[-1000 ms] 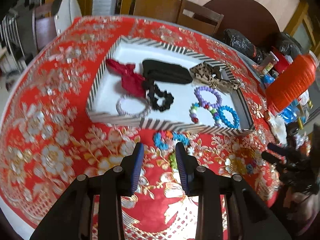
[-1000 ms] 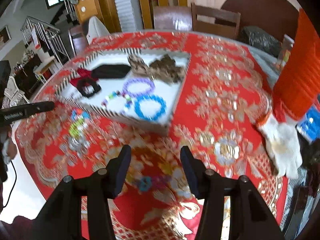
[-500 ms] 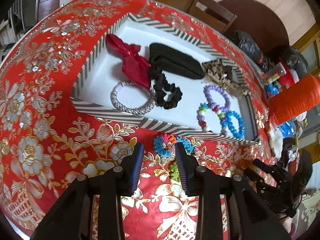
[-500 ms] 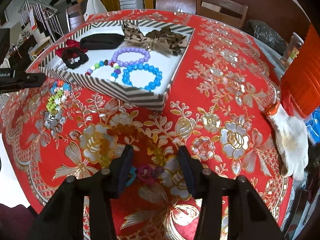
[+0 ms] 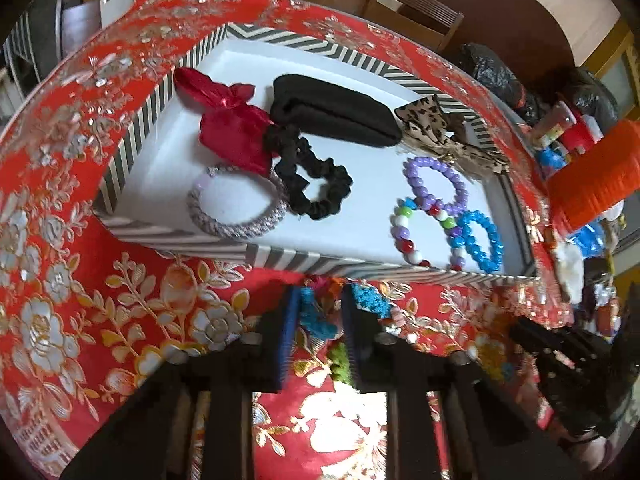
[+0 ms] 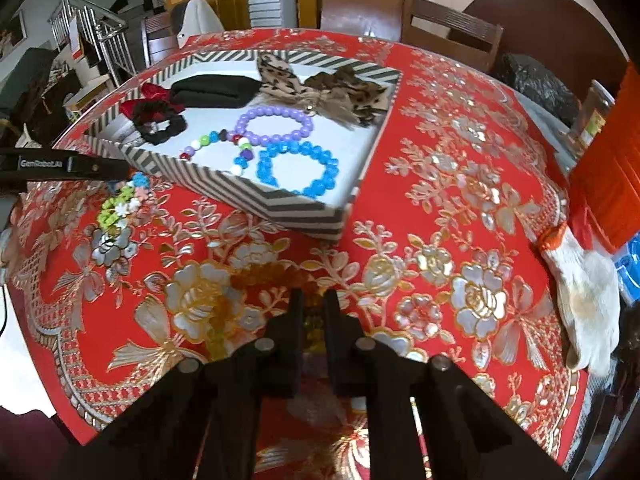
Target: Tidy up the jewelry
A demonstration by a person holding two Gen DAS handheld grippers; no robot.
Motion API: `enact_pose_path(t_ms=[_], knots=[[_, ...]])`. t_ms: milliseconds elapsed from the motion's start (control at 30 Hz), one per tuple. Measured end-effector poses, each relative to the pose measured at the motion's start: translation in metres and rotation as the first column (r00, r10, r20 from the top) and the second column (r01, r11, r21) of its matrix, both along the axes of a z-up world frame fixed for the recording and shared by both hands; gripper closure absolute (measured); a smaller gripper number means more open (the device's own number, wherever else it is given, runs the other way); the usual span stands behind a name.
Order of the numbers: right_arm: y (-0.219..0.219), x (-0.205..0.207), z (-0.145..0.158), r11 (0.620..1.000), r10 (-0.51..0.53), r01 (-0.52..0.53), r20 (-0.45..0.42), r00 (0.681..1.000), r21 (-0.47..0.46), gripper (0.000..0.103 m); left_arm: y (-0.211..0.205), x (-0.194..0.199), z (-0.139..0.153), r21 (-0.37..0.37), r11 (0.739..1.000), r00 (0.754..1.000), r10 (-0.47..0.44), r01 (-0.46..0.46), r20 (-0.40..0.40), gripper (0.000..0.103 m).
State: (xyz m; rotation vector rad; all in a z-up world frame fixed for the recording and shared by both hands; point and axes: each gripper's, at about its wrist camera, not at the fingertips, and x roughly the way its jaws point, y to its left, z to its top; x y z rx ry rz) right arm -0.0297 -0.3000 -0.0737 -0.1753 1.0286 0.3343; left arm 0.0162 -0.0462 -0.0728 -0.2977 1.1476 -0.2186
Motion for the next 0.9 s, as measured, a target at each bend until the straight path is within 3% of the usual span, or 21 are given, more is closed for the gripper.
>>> enact_pose_path(t_ms=[467,900], knots=[[-0.011,-0.016,0.061,0.972,-0.008,-0.008,0.069,0.998,0.233,0.094,-0.007,-0.026,0.071,-0.056,0.995,0.988,-0.070,0.079,0.141,0.083],[-0.007,-0.007,0.107,0.962,0.002,-0.043,0.150,0.989,0.268,0.094,-0.005,-0.022,0.126,-0.027,0.996,0.965,-0.078,0.088,0.248,0.083]])
